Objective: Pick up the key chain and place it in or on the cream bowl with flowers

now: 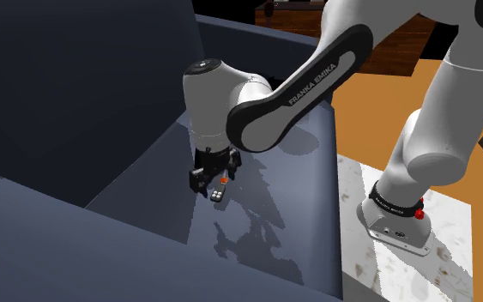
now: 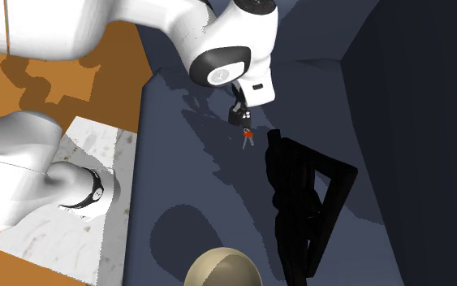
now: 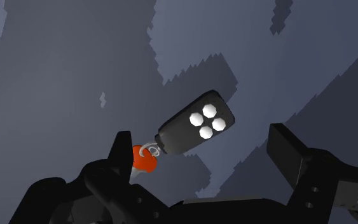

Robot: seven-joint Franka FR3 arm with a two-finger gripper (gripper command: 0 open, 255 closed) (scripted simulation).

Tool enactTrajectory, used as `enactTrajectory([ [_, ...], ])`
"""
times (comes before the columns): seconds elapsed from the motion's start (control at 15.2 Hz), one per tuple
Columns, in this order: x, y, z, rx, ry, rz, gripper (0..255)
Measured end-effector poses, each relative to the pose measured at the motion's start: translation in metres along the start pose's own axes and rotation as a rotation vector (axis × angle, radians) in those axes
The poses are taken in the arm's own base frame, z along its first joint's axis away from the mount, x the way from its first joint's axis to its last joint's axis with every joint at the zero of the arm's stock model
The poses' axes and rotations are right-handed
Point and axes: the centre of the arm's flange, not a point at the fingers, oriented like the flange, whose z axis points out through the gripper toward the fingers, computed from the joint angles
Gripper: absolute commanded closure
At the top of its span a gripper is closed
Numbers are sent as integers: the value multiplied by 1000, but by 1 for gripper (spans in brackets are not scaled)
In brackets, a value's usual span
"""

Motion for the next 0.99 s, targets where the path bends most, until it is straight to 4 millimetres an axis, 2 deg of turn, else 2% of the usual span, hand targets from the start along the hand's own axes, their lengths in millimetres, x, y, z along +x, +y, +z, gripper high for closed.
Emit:
enactTrajectory([
  [0.26,0,-1,21,0,0,0,0],
  [0.66,0,-1,25,1,0,0,0],
  [0.73,0,-1,25,1,0,0,255],
  [0.99,0,-1,25,1,0,0,255],
])
